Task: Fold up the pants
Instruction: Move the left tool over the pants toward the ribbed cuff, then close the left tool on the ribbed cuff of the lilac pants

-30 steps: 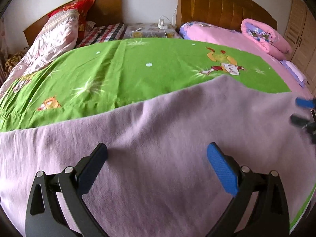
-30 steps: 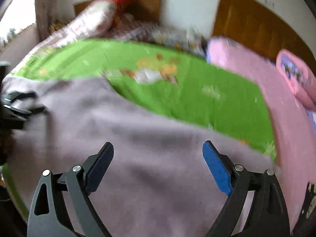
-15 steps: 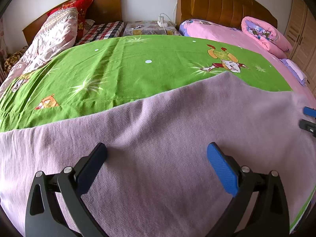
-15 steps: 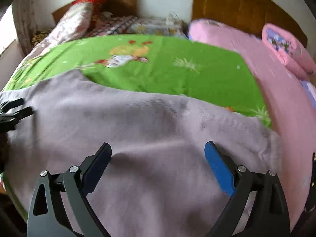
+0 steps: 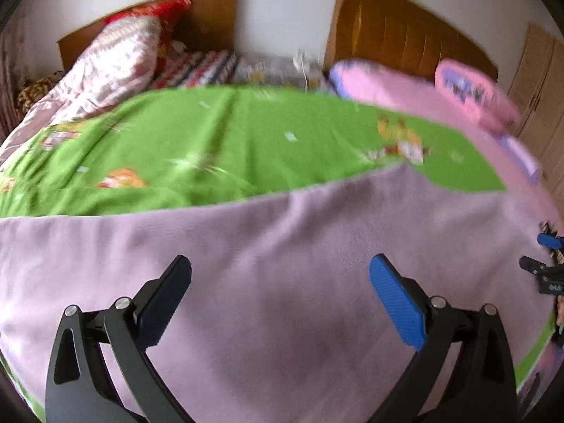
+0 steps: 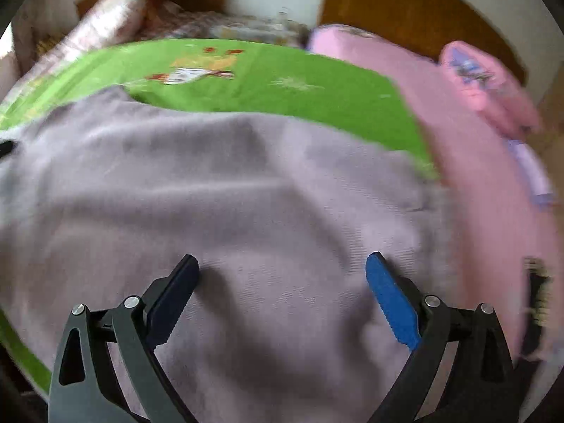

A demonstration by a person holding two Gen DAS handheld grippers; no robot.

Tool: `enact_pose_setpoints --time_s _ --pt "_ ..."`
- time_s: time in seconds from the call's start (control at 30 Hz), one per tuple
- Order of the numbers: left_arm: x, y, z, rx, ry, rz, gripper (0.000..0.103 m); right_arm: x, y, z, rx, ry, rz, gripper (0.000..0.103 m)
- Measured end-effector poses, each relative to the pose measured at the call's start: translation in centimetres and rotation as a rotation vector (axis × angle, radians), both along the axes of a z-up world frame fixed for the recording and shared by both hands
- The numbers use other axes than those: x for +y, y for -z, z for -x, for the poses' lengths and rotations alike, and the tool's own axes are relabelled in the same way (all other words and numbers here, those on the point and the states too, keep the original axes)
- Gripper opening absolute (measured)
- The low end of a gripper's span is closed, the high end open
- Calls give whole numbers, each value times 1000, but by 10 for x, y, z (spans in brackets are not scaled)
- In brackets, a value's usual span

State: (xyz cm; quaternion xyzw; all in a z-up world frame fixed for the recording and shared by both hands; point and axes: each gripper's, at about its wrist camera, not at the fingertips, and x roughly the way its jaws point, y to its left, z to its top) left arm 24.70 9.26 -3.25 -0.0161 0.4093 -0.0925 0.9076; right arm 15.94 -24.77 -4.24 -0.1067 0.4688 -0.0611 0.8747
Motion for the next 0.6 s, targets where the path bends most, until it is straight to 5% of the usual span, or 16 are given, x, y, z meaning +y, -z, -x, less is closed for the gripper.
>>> enact_pose_setpoints --time_s 0.13,0.23,0.37,0.47,0.53,0.6 --pt "70 0 10 9 -171 -72 101 47 -33 -4 -107 -121 -109 92" --pt "130 13 15 77 -323 -45 101 108 -37 -16 -140 -292 -181 92" --pt "183 19 34 100 -448 -51 101 204 -22 -35 -76 -495 -208 92" --pt "218 33 45 137 -504 8 101 269 -15 -35 -71 -678 -135 92" --pt "231 31 50 119 -501 105 101 294 -6 -38 -40 -730 -115 92" --pt "235 31 51 125 -499 107 101 301 5 -45 7 -739 -117 92"
